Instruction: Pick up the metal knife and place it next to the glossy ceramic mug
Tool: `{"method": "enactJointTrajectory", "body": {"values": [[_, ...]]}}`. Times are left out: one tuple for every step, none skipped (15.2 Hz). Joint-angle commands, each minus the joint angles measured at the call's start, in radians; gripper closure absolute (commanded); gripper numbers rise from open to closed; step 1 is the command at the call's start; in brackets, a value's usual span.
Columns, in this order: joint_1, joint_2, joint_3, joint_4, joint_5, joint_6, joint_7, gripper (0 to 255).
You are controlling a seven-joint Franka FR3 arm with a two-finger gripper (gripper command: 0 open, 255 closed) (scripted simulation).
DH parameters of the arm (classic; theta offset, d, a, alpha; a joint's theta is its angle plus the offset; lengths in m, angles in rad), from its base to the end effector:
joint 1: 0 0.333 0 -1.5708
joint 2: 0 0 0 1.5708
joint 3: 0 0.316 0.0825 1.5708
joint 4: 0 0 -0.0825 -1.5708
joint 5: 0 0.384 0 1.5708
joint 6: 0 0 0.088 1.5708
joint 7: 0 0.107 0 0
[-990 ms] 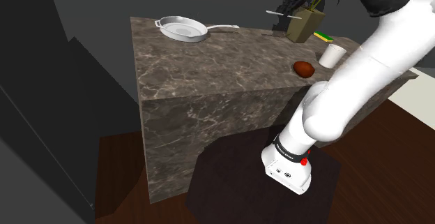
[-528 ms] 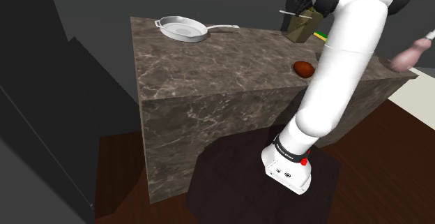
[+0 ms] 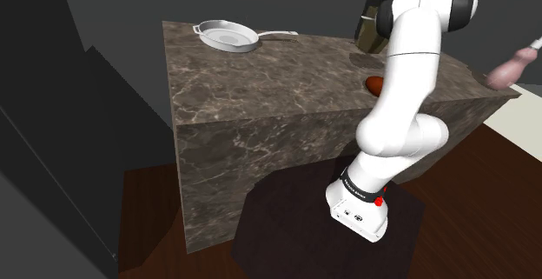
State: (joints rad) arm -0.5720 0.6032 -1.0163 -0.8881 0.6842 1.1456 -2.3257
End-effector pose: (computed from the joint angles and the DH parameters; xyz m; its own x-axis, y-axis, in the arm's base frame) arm 0.3028 -0.5684 0.6312 0.4879 0.8505 0.1964 0.8665 -0.4992 0.0090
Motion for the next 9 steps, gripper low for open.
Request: {"method": "enactJointTrajectory", "body": {"values": [[0.01, 0.003, -0.003, -0.033, -0.004, 0.026, -0.016, 255], [0.031, -0.006, -0.01, -0.068, -0.013, 0.047, -0.023, 255], [0.05, -0.013, -0.016, -0.1, -0.021, 0.066, -0.029, 255], [0.068, -0.019, -0.022, -0.13, -0.028, 0.085, -0.035, 255], [0.084, -0.025, -0.027, -0.158, -0.035, 0.104, -0.04, 255], [0.099, -0.03, -0.032, -0.185, -0.041, 0.121, -0.045, 255], [0.114, -0.035, -0.036, -0.211, -0.046, 0.138, -0.05, 255], [0.127, -0.039, -0.04, -0.235, -0.051, 0.155, -0.054, 255], [0.139, -0.043, -0.043, -0.258, -0.055, 0.172, -0.059, 255]]}}
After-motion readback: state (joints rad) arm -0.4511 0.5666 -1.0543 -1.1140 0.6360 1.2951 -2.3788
